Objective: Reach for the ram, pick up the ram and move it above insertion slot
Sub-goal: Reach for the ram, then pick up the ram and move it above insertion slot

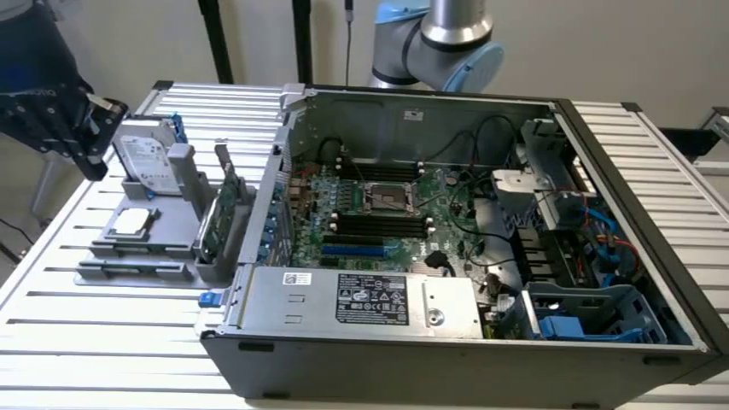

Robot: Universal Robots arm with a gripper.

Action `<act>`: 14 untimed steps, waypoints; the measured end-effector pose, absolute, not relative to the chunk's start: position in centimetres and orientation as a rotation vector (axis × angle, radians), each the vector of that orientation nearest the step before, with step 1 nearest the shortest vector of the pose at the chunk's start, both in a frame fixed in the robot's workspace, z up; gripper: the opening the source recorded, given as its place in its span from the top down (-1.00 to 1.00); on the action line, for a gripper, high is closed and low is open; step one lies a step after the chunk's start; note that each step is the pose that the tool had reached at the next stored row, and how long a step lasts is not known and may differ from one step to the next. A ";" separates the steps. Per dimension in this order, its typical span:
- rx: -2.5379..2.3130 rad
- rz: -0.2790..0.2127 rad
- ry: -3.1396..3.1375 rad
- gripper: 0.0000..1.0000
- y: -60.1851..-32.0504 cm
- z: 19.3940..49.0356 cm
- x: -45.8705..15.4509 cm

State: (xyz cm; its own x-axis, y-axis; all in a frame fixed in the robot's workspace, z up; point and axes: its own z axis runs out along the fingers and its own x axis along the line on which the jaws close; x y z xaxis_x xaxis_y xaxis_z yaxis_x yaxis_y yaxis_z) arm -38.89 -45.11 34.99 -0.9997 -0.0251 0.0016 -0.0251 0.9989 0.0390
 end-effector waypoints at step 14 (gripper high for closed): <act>0.054 -0.061 -3.138 0.79 -45.3 34.9 -39.3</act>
State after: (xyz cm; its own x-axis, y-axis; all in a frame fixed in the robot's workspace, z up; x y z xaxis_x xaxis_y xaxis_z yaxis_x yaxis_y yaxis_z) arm -39.26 -45.27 34.94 -0.9994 -0.0344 0.0015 -0.0343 0.9986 0.0391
